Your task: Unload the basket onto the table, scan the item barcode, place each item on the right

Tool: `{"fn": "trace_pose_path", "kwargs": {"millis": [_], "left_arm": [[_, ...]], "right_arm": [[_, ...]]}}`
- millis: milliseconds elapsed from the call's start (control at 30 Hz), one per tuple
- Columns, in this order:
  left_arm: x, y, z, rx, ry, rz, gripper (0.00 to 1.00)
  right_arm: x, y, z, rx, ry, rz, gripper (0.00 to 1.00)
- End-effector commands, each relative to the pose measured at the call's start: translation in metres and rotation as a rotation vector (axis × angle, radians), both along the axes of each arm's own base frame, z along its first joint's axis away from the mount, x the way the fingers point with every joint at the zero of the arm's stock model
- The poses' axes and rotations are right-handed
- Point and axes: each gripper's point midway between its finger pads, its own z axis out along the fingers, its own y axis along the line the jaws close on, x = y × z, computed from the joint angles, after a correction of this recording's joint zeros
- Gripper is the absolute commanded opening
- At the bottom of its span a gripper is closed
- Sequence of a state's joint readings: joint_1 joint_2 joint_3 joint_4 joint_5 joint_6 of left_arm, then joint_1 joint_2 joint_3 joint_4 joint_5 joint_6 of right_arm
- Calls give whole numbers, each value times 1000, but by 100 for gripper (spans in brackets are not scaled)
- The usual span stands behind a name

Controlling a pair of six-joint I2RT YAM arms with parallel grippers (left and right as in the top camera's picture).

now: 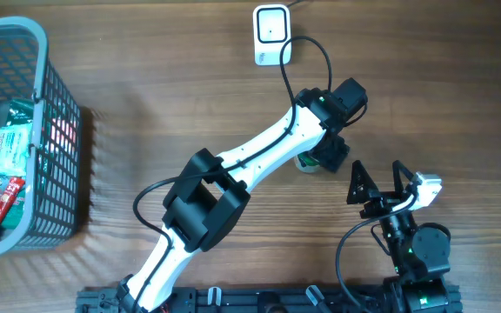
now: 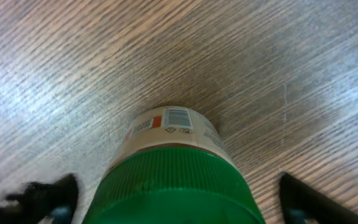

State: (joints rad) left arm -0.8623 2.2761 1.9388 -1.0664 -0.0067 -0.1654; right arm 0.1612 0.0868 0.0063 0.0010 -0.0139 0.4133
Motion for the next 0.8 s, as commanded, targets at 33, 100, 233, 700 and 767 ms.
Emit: {"fn": "trace_pose_path", "kwargs": {"millis": [33, 100, 233, 700, 767], "left_arm": [[4, -6, 19, -47, -20, 9, 100], [10, -8, 39, -92, -43, 72, 100], [12, 1, 59, -126, -26, 243, 94], [-6, -8, 47, -125, 24, 520, 94], [-8, -7, 43, -113, 5, 587, 92]], "right_arm": [[0, -1, 0, -18, -5, -8, 100], [0, -1, 0, -18, -5, -8, 100], [0, -1, 0, -18, -5, -8, 100], [0, -1, 0, -18, -5, -8, 100], [0, -1, 0, -18, -5, -8, 100]]}}
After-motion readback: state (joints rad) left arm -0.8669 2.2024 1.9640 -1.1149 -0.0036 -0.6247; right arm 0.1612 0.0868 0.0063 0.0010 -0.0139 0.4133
